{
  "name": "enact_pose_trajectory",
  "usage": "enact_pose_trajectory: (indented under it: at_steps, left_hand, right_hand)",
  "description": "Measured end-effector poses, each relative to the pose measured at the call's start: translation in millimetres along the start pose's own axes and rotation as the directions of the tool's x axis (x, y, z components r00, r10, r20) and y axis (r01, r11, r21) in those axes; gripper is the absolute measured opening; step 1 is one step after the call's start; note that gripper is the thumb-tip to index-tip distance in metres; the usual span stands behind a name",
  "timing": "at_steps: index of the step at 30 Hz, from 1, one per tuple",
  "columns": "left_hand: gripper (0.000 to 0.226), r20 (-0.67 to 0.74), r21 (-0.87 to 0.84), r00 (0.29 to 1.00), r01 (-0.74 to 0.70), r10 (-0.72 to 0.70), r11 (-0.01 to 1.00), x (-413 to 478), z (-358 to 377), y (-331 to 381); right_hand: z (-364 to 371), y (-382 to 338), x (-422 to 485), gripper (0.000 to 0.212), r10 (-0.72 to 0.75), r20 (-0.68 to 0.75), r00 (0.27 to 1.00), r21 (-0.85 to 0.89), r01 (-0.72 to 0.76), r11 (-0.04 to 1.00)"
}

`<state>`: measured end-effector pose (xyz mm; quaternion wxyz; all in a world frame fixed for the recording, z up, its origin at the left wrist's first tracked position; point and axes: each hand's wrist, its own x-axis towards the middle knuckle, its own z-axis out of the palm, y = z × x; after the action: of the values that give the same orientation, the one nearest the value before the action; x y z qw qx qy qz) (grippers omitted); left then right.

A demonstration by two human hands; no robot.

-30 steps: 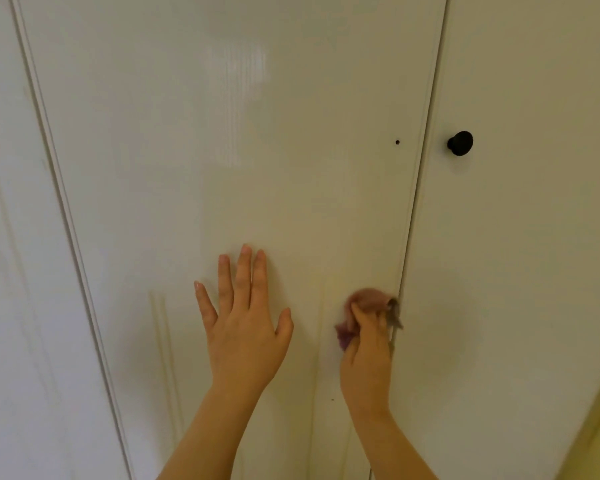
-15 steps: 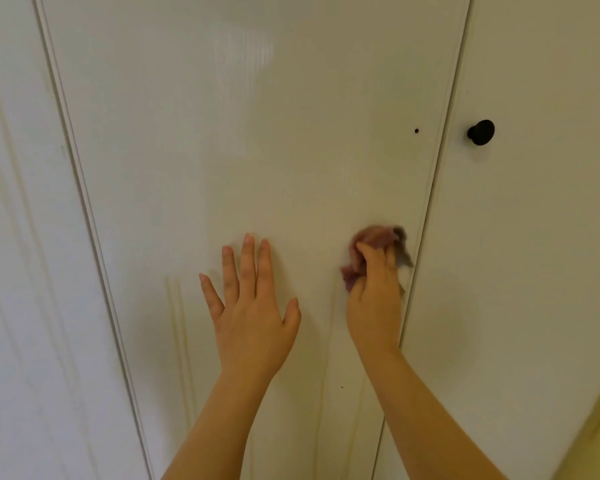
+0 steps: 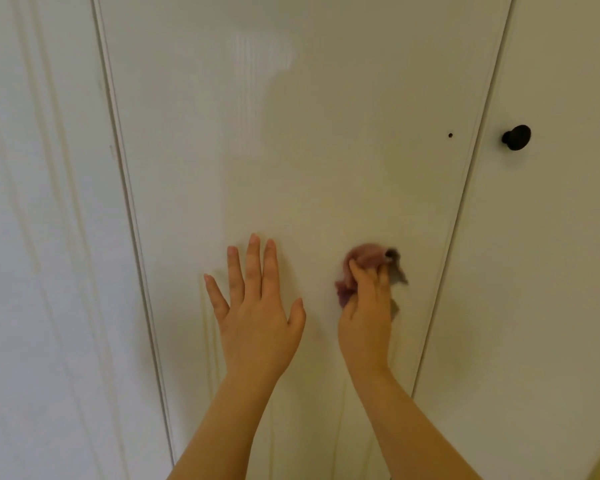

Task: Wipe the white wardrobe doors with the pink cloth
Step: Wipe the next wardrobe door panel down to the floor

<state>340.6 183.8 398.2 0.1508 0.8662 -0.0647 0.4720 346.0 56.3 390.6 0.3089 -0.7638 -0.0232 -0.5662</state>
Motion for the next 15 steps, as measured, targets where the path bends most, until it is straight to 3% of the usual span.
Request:
enact_pose_trajectory:
  at_steps: [3,8,12,15]
  left_hand:
    - [0.081,0.010,0.040,1.000,0.000,0.000,0.999,-1,-5,-15]
    - [0.081,0.022,0.038,0.999,0.048,-0.049,0.998,-1,-14,-29]
    - [0.081,0.026,0.040,0.996,0.083,-0.084,0.996,-6,-19,-51]
    - [0.081,0.046,0.017,0.986,0.157,-0.157,0.987,-8,-25,-67]
  right_hand:
    - [2,-3,-17,0.040,-0.040,0.019,0.999,-0.005,0.040,0.999]
    - [8,-23,34,0.038,-0.023,-0.049,0.999,0.066,0.026,0.997]
    - [21,2,-27,0.035,-0.308,0.061,0.949,-0.135,0.314,0.940]
    - [28,-2,-22,0.032,-0.385,0.105,0.917,-0.129,0.396,0.909]
